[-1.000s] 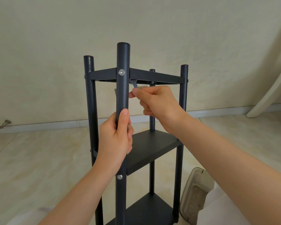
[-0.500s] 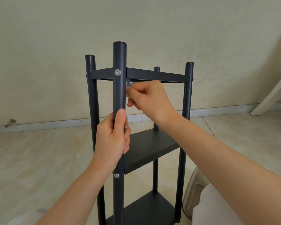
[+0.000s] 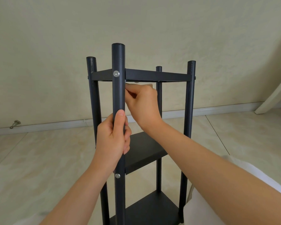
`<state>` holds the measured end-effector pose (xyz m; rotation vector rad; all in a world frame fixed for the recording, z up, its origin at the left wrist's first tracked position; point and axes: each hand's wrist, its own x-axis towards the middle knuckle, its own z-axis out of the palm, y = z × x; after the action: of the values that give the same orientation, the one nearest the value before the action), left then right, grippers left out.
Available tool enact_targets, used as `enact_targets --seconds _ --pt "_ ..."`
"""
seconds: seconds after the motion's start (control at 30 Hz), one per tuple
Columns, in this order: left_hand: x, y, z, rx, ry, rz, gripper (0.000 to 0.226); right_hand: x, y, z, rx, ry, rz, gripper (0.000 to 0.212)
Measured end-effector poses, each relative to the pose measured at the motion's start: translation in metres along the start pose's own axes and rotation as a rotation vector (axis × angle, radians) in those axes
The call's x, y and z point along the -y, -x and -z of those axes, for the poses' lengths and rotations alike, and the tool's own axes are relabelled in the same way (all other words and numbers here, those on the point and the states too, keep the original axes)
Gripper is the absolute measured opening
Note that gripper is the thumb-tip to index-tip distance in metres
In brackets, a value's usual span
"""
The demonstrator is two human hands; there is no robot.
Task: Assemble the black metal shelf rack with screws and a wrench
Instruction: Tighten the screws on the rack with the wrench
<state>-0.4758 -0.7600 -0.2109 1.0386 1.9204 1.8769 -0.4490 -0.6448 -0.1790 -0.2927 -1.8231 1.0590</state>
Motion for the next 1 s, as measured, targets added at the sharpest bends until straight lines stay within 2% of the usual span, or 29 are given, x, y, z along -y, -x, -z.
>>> enact_targets --seconds 0.23,0.37,0.57,0.67,0.8,0.93,1.0 --pt "0.003 -0.002 0.004 0.030 -0.001 -0.003 0.051 -0.001 -0.002 -0.004 -0.021 -0.035 -0.006 0.058" --pt "0.003 -0.005 0.008 0.033 0.002 0.005 0.054 -0.005 -0.003 0.000 0.023 0.022 -0.060 0.039" --pt "0.003 -0.007 0.016 0.058 0.006 0.014 0.053 0.008 -0.003 0.010 0.090 -0.121 -0.177 0.030" --pt "0.003 -0.006 0.017 0.072 0.000 0.013 0.050 0.010 -0.005 0.013 0.090 -0.163 -0.213 0.052" --pt "0.003 -0.006 0.018 0.090 0.002 0.012 0.046 0.014 -0.006 0.014 0.096 -0.194 -0.215 0.047" --pt "0.004 -0.007 0.019 0.097 0.006 0.008 0.046 0.013 -0.007 0.015 0.111 -0.163 -0.218 0.059" --pt "0.004 -0.007 0.019 0.105 0.008 0.005 0.047 0.013 -0.007 0.016 0.114 -0.150 -0.217 0.057"
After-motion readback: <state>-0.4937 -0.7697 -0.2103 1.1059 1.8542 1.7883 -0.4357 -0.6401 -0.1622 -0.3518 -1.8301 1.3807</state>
